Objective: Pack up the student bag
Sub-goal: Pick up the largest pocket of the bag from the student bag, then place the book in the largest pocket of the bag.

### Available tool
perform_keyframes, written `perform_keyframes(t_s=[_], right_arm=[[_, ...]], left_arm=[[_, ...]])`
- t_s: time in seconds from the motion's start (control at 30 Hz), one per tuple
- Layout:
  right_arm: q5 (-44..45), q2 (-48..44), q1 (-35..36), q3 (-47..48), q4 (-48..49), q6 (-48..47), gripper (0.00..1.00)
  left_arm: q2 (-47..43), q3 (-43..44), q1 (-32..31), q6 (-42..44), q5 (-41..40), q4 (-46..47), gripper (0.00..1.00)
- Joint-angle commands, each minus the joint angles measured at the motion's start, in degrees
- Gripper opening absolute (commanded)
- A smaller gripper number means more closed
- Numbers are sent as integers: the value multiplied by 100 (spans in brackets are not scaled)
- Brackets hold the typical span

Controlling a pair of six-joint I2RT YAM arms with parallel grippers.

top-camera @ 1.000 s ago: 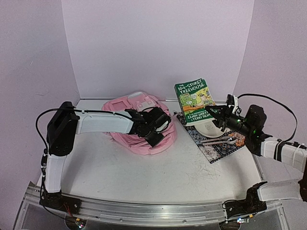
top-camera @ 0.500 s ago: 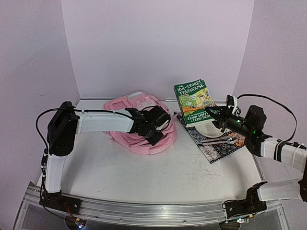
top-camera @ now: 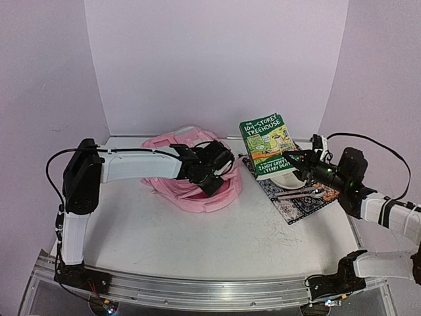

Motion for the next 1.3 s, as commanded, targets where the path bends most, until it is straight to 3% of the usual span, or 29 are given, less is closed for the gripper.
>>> perform_keyframes(t_s=[0.0, 0.3, 0.5, 0.9, 1.27], right_arm=[[-49, -510, -21, 73, -211, -357, 0], [-49, -985, -20, -104, -1415, -366, 0], [-106, -770, 173, -218, -1410, -99, 0], [104, 1427, 1300, 720, 40, 417, 0], [27, 3171, 1601, 2226, 615, 751, 0]], left_arm=[[-759, 700, 26, 176, -816, -29, 0], [-938, 1458, 28, 452, -1372, -45, 0], [-1101, 1701, 28, 440, -1319, -36, 0], [-1631, 1636, 27, -154, -519, -31, 0], [-2186, 1108, 23, -533, 20, -33, 0]])
